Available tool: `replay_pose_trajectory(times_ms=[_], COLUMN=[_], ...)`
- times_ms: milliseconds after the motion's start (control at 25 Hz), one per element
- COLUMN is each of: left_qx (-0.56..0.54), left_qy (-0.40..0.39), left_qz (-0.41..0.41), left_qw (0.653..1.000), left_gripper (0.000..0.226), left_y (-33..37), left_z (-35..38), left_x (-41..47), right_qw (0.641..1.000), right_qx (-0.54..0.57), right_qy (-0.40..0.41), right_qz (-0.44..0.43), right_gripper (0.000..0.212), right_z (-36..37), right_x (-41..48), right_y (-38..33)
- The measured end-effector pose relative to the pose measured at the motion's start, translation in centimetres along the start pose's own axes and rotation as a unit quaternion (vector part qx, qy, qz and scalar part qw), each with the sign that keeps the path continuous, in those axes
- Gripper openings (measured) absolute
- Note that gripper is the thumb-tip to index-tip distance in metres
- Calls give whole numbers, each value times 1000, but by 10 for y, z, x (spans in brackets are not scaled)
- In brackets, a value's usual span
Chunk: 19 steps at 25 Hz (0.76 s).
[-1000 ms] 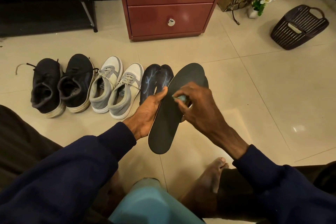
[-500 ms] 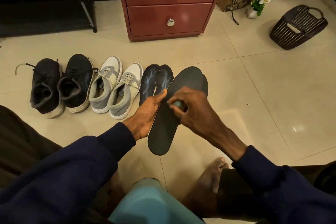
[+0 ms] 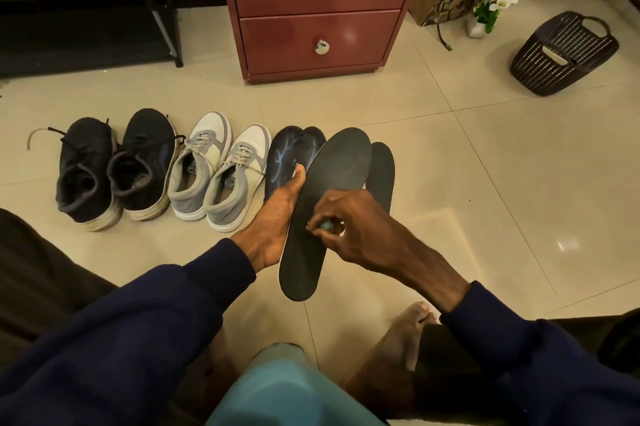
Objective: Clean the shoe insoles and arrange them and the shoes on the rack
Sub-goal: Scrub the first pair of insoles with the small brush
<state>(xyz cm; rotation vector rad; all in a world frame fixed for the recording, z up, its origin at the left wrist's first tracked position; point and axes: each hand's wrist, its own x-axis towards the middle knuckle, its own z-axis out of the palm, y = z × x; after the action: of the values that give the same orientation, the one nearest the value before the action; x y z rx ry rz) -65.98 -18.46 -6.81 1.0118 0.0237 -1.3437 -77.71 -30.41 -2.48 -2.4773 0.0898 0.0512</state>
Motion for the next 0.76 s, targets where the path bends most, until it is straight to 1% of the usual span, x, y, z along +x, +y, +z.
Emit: replay_pose_trajectory(times_ms=[40, 120, 200, 240, 280, 320, 400, 440, 480, 520, 600, 640, 680, 720, 760], left_qx=[6, -2, -13, -17, -20, -26, -26, -13, -4, -3, -12, -13, -9, -11, -18], left_qy=[-1, -9, -27, -30, -33, -35, -22, -7, -2, -4, -20, -25, -25, -26, -27], left_qz=[0, -17, -35, -40, -43, -44, -37, -32, -31, -38, -56, -62, -63, -62, -62], left_qw=[1000, 1000, 999, 999, 998, 998, 999, 999, 1000, 999, 998, 998, 998, 998, 998], left_gripper=[57, 59, 62, 62, 60, 57, 54, 55, 58, 62, 65, 65, 63, 60, 56], left_y=[-1, -2, -3, -3, -2, 0, 0, 0, -1, -1, -2, -2, -2, -2, -1], left_z=[1, 2, 3, 2, 2, 2, 3, 4, 5, 7, 7, 6, 5, 5, 6], left_x=[0, 0, -1, -2, -2, -2, -2, -3, -3, -5, -5, -5, -5, -4, -5], right_qw=[1000, 990, 962, 954, 956, 968, 993, 996, 996, 990, 965, 954, 950, 956, 969], right_qx=[-12, -63, -108, -106, -90, -61, 6, 18, 13, -1, -50, -58, -51, -35, -17], right_qy=[17, 114, 213, 237, 241, 213, 110, 80, 88, 131, 232, 260, 270, 257, 223], right_qz=[3, 55, 135, 152, 143, 115, 50, 32, 31, 48, 111, 139, 148, 136, 107], right_gripper=[13, 12, 11, 11, 11, 11, 11, 11, 11, 11, 11, 12, 13, 14, 14], right_z=[-2, -13, -23, -22, -18, -11, 3, 5, 2, -3, -17, -21, -20, -15, -8], right_x=[2, 6, 6, 5, 4, 3, 0, 0, 2, 5, 8, 6, 5, 4, 4], right_y=[5, 23, 41, 45, 44, 38, 20, 17, 18, 25, 43, 48, 49, 44, 35])
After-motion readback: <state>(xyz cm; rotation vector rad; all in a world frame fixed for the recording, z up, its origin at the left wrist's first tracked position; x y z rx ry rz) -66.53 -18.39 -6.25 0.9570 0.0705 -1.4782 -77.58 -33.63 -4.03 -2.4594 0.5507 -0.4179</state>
